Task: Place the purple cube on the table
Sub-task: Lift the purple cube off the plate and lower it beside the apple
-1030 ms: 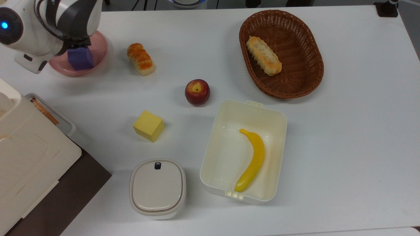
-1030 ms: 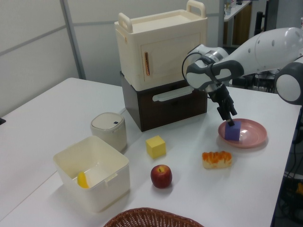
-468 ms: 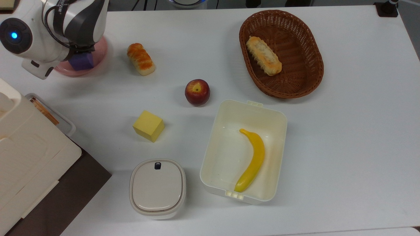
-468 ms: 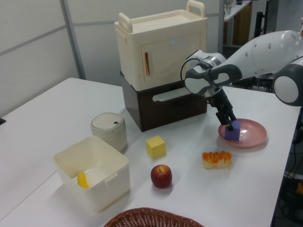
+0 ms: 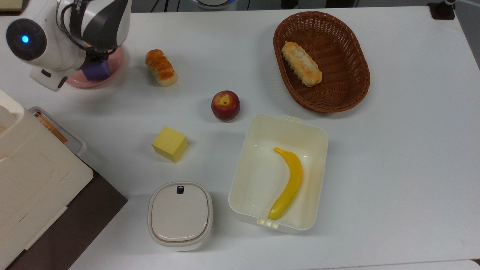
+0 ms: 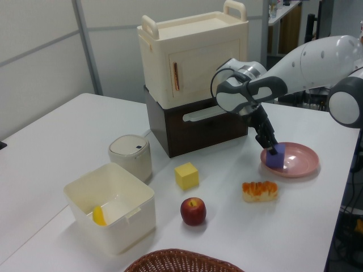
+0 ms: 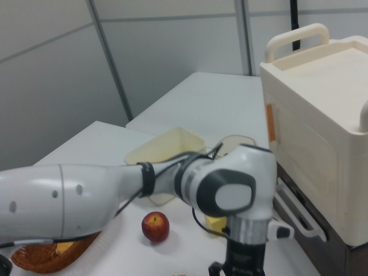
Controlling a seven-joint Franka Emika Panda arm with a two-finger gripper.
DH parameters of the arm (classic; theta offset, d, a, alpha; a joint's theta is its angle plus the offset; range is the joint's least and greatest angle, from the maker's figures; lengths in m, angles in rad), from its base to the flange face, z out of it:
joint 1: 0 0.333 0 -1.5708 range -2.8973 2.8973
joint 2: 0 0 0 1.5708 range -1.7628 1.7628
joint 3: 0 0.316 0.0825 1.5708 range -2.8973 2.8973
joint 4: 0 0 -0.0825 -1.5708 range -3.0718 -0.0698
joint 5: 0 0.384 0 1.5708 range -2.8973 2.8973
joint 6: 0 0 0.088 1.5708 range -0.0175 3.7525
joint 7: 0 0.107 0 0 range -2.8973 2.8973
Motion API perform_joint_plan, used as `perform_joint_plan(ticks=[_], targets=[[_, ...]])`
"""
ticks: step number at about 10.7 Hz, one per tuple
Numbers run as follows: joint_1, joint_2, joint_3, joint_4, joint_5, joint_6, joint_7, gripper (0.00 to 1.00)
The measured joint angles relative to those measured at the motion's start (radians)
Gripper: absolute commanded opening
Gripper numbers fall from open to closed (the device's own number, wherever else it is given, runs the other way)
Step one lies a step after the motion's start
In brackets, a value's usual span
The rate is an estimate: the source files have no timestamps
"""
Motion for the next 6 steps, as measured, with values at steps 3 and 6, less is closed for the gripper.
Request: perform_joint_plan(ticks=[3, 6], targets=[[0.053, -0.069, 0.002, 0.042, 0.003, -0.08, 0.015, 0.07], [0.18, -0.089, 0.009, 0.056, 0.068, -0.093, 0.243, 1.0]])
